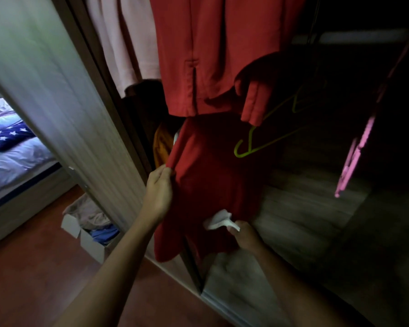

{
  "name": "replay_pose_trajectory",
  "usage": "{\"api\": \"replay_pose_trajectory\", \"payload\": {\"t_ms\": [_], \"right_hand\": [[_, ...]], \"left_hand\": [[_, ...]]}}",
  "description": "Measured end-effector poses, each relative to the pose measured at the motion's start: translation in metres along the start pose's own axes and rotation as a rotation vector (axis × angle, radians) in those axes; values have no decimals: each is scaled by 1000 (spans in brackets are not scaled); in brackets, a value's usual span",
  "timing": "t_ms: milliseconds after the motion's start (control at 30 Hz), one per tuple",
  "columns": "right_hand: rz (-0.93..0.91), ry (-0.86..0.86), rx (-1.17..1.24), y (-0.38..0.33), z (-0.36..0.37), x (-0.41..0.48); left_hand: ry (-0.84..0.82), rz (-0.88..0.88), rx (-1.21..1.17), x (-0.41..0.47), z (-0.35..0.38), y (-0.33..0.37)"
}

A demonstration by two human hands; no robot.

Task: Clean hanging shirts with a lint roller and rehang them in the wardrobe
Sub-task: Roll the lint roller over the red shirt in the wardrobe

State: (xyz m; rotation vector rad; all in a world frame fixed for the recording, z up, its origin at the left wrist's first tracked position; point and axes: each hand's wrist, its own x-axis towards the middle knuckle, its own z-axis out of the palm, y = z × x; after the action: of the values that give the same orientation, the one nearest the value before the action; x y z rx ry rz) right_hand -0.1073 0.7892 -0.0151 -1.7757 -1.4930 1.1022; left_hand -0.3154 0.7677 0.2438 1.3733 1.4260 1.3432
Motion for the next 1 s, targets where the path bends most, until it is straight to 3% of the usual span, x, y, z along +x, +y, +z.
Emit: {"api": "replay_pose_trajectory", "payload": {"t_ms": [267,500,667,800,1000], "right_hand": [[-279,291,365,-106,-91,-19],[-266,322,442,-168,-134,-20],[-264,249,398,-115,-95,-10],[-45,127,365,-42,-37,-8],[24,-71,174,19,17,-21]], "left_hand": [[-47,-9,7,-3,1,3],[-46,-58,-30,-8,8,11],[-40,-78,-54,-17,11,25],[-34,-103,-90,-24,12,32],[-22,-158,-98,-26,4,30]]}}
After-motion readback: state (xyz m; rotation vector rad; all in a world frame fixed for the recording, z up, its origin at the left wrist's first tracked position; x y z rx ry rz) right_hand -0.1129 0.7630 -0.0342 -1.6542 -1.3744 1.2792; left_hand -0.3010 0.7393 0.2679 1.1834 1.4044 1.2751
